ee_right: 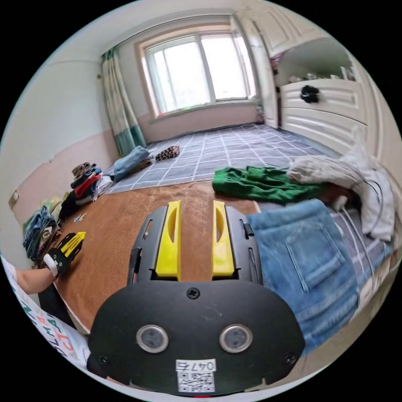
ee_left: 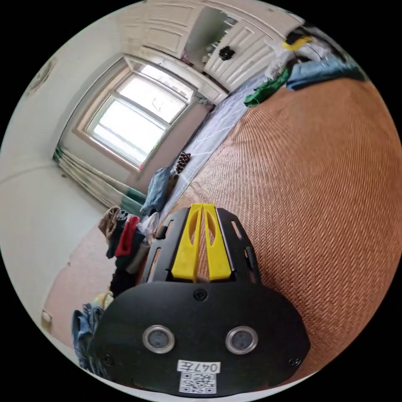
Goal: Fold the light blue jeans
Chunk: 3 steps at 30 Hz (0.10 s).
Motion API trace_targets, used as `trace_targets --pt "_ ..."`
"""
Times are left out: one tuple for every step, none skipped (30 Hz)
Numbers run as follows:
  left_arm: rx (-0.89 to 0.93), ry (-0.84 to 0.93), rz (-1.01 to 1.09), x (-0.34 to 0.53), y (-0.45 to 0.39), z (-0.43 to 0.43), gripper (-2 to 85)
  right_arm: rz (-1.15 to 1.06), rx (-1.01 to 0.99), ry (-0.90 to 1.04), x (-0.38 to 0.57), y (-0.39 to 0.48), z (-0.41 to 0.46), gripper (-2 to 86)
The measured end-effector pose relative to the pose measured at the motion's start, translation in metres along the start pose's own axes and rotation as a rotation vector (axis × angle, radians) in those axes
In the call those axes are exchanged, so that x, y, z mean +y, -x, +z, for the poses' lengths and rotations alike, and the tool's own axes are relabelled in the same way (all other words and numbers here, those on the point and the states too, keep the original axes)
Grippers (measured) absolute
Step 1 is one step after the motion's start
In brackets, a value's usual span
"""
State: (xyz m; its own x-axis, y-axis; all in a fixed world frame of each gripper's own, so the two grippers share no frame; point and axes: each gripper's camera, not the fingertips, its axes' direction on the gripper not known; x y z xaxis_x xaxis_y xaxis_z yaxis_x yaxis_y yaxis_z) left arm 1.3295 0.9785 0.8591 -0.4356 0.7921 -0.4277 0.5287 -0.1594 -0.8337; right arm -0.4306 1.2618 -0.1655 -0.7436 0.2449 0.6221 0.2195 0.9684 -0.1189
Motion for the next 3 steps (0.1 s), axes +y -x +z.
trace_targets --pt "-0.034 -0.003 0.025 -0.005 -0.005 -0.01 -0.7 -0.033 -0.012 0.03 -0.026 0.011 0.032 8.2" --pt "-0.079 -0.001 0.091 -0.015 -0.017 -0.026 -0.8 -0.051 -0.005 0.07 -0.051 0.019 0.063 8.7" --pt "-0.116 0.023 0.17 -0.026 -0.034 -0.036 -0.8 -0.063 0.007 0.091 -0.063 0.024 0.079 9.0"
